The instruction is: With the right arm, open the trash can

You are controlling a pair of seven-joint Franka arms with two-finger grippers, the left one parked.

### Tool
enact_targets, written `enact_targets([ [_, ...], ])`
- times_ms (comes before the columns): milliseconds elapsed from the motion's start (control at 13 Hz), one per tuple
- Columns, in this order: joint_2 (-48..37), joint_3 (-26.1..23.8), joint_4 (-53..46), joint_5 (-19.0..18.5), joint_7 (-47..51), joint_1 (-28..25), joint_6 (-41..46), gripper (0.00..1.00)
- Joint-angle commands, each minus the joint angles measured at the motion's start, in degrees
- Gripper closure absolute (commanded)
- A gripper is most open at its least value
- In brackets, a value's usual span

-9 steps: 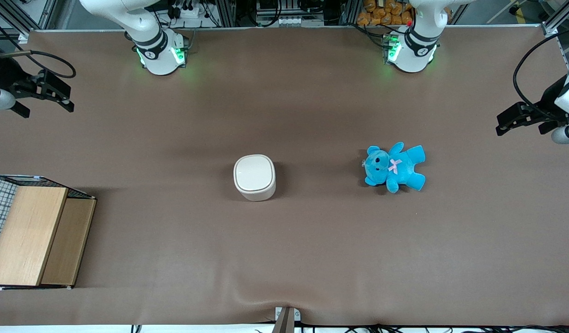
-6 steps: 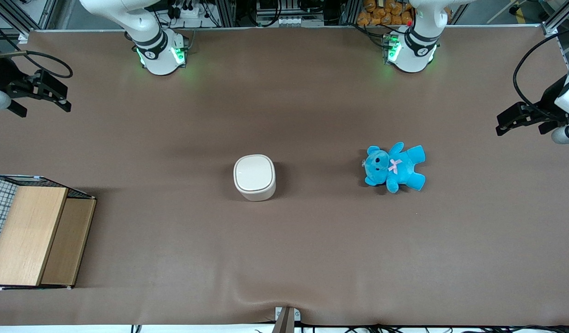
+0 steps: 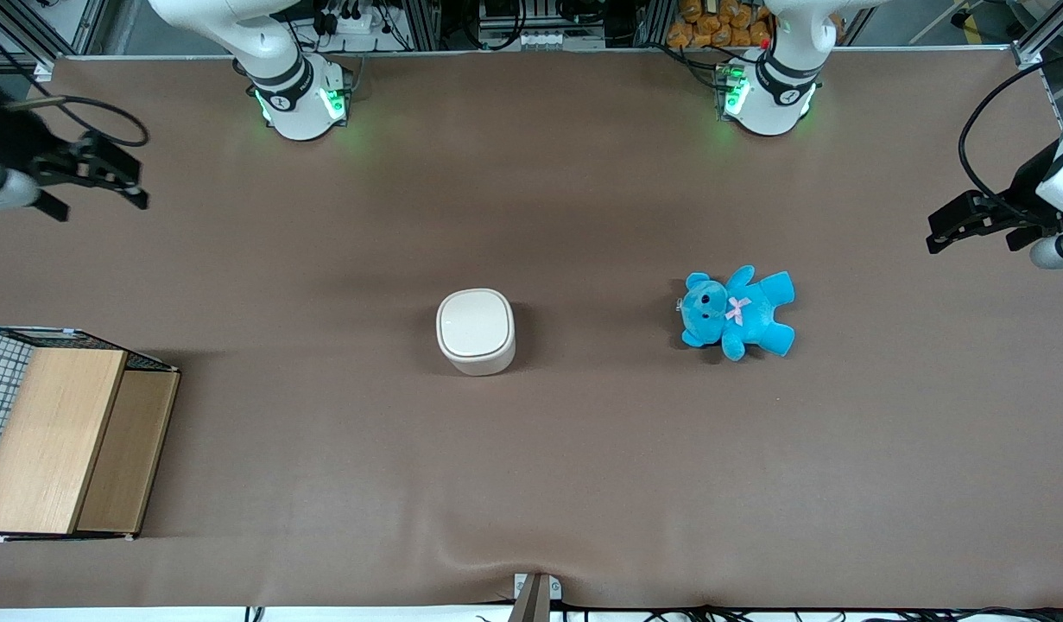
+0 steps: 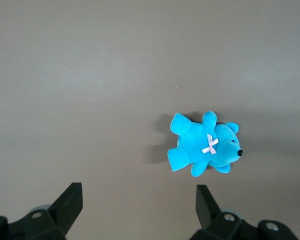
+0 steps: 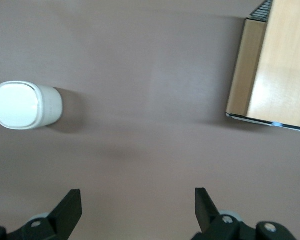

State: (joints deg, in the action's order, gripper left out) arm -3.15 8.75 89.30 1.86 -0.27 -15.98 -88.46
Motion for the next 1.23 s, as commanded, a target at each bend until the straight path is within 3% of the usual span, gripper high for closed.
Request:
enact_targets([
  [0,2.96,-6.97,-0.44,0.43,10.43,0.78,-3.02,0.0],
  [308,10.78,-12.96,-0.27,-0.27,17.57,-1.93,-11.54,0.0],
  [462,15.08,-12.89,-0.53,-4.29,18.28,-6.76,-15.15,0.0],
  [615,18.78,-13.06,-0.62,-5.11,19.07,-8.45,-20.33,0.28],
  [1154,29.77,-13.06,-0.88,-5.55,21.71,-13.63,-27.28,0.92],
])
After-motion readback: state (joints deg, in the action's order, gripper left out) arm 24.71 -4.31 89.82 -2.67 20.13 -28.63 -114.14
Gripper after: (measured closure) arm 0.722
